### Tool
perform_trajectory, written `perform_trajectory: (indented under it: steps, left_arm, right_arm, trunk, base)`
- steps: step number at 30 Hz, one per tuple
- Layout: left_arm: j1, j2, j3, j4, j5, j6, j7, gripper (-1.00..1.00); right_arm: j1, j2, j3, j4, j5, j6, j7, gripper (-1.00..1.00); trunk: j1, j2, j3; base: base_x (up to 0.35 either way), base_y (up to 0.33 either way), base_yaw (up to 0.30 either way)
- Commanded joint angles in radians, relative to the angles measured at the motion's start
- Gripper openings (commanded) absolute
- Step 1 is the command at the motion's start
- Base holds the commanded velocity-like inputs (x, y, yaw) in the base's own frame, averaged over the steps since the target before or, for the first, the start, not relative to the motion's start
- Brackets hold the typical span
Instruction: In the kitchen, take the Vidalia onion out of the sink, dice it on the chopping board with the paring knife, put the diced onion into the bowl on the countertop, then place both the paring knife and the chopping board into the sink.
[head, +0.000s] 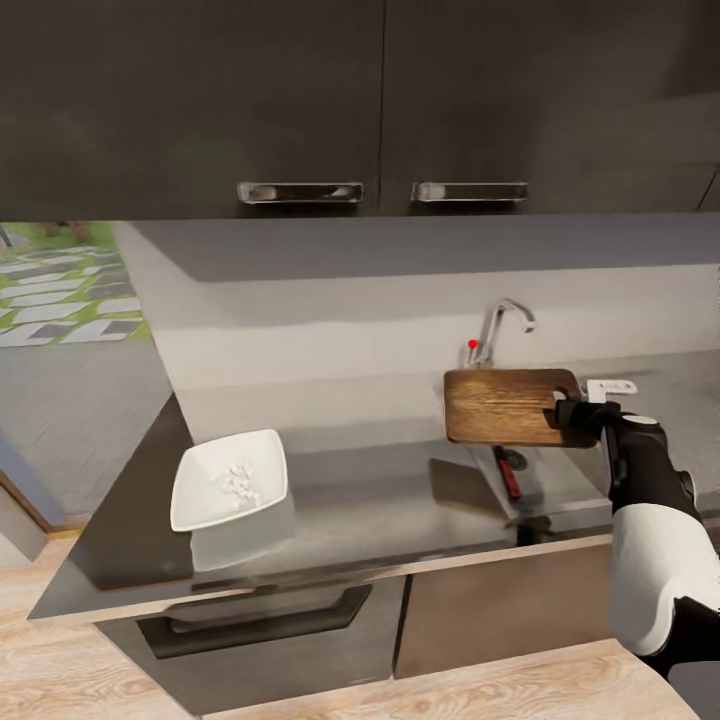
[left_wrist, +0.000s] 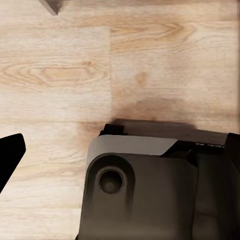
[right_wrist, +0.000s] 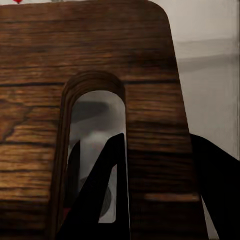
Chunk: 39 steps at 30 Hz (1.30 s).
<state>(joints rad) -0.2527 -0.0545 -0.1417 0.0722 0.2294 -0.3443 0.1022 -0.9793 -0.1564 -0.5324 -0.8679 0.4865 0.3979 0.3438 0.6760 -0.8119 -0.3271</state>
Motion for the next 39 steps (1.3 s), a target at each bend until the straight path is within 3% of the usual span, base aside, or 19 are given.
perform_trajectory:
  steps: [1,4,9,12,18,21,24,27,29,30,32,39]
  left_arm:
    - [-0.002,-0.001,-0.009,0.005,0.007,-0.007,0.002,1.0]
    - [-0.002,-0.001,-0.009,0.005,0.007,-0.007,0.002,1.0]
    - [-0.002,-0.001,-0.009,0.005,0.007,-0.007,0.002,1.0]
    - [-0.002,-0.001,-0.009,0.005,0.007,-0.007,0.002,1.0]
    - [-0.002,-0.001,-0.009,0.005,0.007,-0.006,0.002,1.0]
    - [-0.002,-0.003,-0.01,0.005,0.007,-0.005,0.002,1.0]
    - [-0.002,-0.004,-0.01,0.005,0.007,-0.005,0.002,1.0]
    - [-0.002,-0.004,-0.01,0.005,0.007,-0.005,0.002,1.0]
    - [-0.002,-0.004,-0.01,0.005,0.007,-0.005,0.002,1.0]
    - [-0.002,-0.004,-0.01,0.005,0.007,-0.005,0.002,1.0]
    - [-0.002,-0.004,-0.01,0.005,0.007,-0.005,0.002,1.0]
    - [-0.002,-0.004,-0.01,0.005,0.007,-0.005,0.002,1.0]
  right_arm:
    - [-0.001,0.005,-0.003,0.0,0.0,0.003,-0.014,-1.0]
    - [-0.001,0.019,-0.004,0.003,-0.042,0.003,-0.114,-1.0]
    - [-0.001,0.028,-0.004,0.005,-0.162,0.002,-0.284,-1.0]
    - [-0.001,0.056,-0.003,0.007,-0.209,0.0,-0.385,-1.0]
    - [-0.001,0.135,-0.004,0.013,-0.234,-0.086,-0.568,-1.0]
    - [-0.001,0.192,-0.004,0.041,-0.236,-0.158,-0.694,-1.0]
    - [-0.001,0.223,-0.004,0.086,-0.239,-0.255,-0.81,-1.0]
    - [-0.001,0.232,-0.005,0.168,-0.295,-0.36,-0.905,-1.0]
    - [-0.001,0.234,-0.004,0.216,-0.404,-0.41,-0.955,-1.0]
    - [-0.001,0.234,-0.003,0.223,-0.424,-0.417,-0.962,-1.0]
    - [-0.001,0.234,-0.004,0.24,-0.45,-0.441,-0.979,-1.0]
    - [-0.001,0.234,-0.023,0.258,-0.471,-0.525,-1.095,-1.0]
  trunk:
    - [0.0,-0.001,-0.001]
    - [0.0,-0.001,-0.001]
    - [0.0,-0.001,-0.001]
    - [0.0,-0.001,-0.001]
    - [0.0,-0.001,-0.001]
    - [0.0,-0.001,-0.001]
    - [0.0,-0.001,-0.001]
    - [0.0,-0.001,-0.001]
    - [0.0,-0.001,-0.001]
    - [0.0,-0.001,-0.001]
    - [0.0,-0.001,-0.001]
    - [0.0,-0.001,-0.001]
  base:
    - [0.0,-0.084,0.0]
    - [0.0,-0.029,0.0]
    - [0.0,-0.004,0.0]
    - [0.0,0.0,0.0]
    - [0.0,0.0,0.0]
    - [0.0,0.0,0.0]
    - [0.0,0.0,0.0]
    - [0.0,0.0,0.0]
    - [0.0,0.0,0.0]
    - [0.0,0.0,0.0]
    - [0.0,0.0,0.0]
    - [0.0,0.0,0.0]
